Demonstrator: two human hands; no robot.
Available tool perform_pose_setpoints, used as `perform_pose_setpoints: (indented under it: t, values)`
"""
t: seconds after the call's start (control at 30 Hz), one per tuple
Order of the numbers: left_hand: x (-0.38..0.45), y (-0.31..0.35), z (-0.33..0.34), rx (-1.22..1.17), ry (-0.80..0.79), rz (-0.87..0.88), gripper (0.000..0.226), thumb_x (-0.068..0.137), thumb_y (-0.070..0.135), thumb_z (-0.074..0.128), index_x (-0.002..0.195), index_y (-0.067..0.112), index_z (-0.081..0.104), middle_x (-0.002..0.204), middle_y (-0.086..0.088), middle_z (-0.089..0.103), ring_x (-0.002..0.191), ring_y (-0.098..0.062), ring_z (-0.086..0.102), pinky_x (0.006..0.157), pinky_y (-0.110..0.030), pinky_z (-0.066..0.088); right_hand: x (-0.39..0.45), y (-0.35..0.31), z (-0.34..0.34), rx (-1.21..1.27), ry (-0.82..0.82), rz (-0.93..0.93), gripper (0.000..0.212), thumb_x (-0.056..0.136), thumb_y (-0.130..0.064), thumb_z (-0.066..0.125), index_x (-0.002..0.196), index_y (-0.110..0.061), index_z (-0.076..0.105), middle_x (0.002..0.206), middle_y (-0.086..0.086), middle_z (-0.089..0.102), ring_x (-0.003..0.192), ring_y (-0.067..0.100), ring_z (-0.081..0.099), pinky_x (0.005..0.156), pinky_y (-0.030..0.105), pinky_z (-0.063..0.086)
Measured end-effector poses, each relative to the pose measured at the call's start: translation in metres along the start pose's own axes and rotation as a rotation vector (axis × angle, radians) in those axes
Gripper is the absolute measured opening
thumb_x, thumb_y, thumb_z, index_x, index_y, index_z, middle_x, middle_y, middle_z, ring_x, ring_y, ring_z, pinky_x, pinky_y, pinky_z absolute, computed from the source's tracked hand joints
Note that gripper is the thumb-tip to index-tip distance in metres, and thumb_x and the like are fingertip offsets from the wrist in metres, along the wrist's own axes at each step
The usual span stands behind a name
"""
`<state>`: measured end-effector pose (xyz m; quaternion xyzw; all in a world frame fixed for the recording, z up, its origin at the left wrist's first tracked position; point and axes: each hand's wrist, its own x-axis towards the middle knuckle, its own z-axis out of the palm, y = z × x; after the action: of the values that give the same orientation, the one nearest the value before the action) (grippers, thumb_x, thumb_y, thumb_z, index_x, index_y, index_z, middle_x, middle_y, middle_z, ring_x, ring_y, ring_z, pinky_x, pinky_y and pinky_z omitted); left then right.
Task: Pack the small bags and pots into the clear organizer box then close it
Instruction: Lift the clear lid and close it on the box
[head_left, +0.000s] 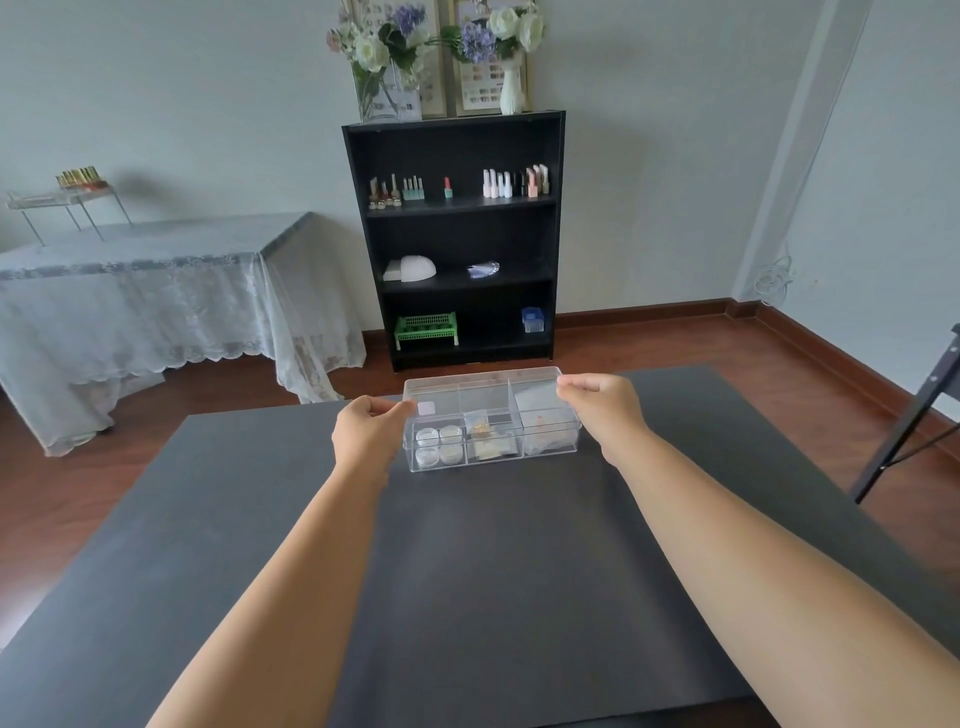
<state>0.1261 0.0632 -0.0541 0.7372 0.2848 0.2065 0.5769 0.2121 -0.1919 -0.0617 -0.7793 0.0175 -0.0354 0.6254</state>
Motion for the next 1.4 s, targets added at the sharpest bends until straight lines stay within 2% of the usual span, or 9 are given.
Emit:
perform_pose_setpoints:
  t: [0.2,0.4,0.73,0.87,0.93,1.07,1.2,1.3,1.4]
  values:
    - [-0.004,-0.007,-0.002,-0.036,-0.003,-0.029,0.025,0.069,0.038,0.077,0.074,0.017,0.063,0.066,-0.001,0.063,0.054,-0.018,0.053,0.055,-0.026,0.047,-0.004,0.001,-0.002,-0.045,-0.003,-0.042,0.021,0.085,-0.021,0.067,0.103,-0.024,0.076,0.109,-0.007,0.072,0.097,0.008,0.060,0.064,0.014,0.040]
    - [-0.009,-0.007,-0.006,-0.051,-0.018,-0.029,0.021,0.070,0.036,0.077,0.082,0.022,0.069,0.068,0.004,0.066,0.056,-0.015,0.056,0.057,-0.026,0.049,-0.011,0.002,-0.005,-0.054,-0.010,-0.058,0.022,0.085,-0.024,0.065,0.104,-0.025,0.076,0.109,-0.009,0.072,0.100,0.009,0.063,0.063,0.014,0.041]
    - [-0.017,-0.007,-0.012,-0.037,-0.040,-0.040,0.019,0.068,0.039,0.077,0.085,0.031,0.077,0.073,0.009,0.074,0.059,-0.011,0.060,0.060,-0.026,0.054,-0.022,0.005,-0.011,-0.045,-0.047,-0.086,0.022,0.086,-0.028,0.068,0.106,-0.026,0.076,0.103,-0.013,0.071,0.094,0.002,0.060,0.073,0.016,0.042]
    - [-0.020,-0.004,-0.013,-0.026,-0.045,-0.052,0.007,0.066,0.035,0.076,0.072,0.037,0.075,0.071,0.004,0.074,0.055,-0.016,0.052,0.058,-0.030,0.050,-0.025,0.007,-0.012,-0.017,-0.048,-0.053,0.019,0.084,-0.025,0.070,0.101,-0.028,0.077,0.094,-0.018,0.068,0.101,0.011,0.063,0.086,0.028,0.052]
    - [-0.021,-0.003,-0.013,-0.020,-0.044,-0.040,0.005,0.066,0.033,0.074,0.069,0.037,0.076,0.070,0.003,0.074,0.054,-0.017,0.050,0.057,-0.030,0.048,-0.027,0.008,-0.012,-0.003,-0.042,-0.047,0.020,0.083,-0.024,0.070,0.101,-0.028,0.077,0.097,-0.016,0.069,0.102,0.014,0.064,0.091,0.032,0.052]
    - [-0.024,-0.003,-0.013,-0.018,-0.041,-0.028,0.009,0.070,0.029,0.074,0.077,0.034,0.078,0.072,0.002,0.075,0.055,-0.016,0.050,0.055,-0.027,0.049,-0.031,0.006,-0.011,-0.036,-0.032,-0.066,0.025,0.085,-0.020,0.067,0.108,-0.024,0.075,0.114,-0.007,0.071,0.104,0.012,0.063,0.084,0.024,0.046]
    - [-0.022,0.002,-0.014,0.118,-0.046,0.025,0.014,0.073,0.028,0.072,0.085,0.027,0.079,0.067,0.007,0.070,0.055,-0.015,0.058,0.057,-0.025,0.052,-0.031,-0.002,-0.010,-0.296,-0.038,-0.184,0.026,0.090,-0.018,0.060,0.112,-0.020,0.074,0.118,-0.001,0.067,0.100,0.013,0.060,0.080,0.022,0.042]
    - [-0.018,0.010,-0.013,0.414,-0.020,0.249,0.027,0.079,0.029,0.069,0.105,0.024,0.075,0.097,0.004,0.068,0.088,-0.020,0.064,0.073,-0.028,0.050,-0.026,-0.013,-0.005,-0.509,-0.023,-0.329,0.021,0.091,-0.016,0.060,0.106,-0.015,0.075,0.117,0.006,0.055,0.096,0.018,0.055,0.077,0.024,0.040]
    - [-0.017,0.022,-0.001,0.648,-0.034,0.483,0.044,0.089,0.041,0.059,0.129,0.022,0.062,0.132,-0.001,0.056,0.121,-0.025,0.049,0.089,-0.033,0.042,-0.019,-0.026,0.004,-0.612,-0.036,-0.436,0.028,0.094,-0.018,0.056,0.119,-0.015,0.068,0.131,0.006,0.051,0.117,0.024,0.049,0.088,0.029,0.042]
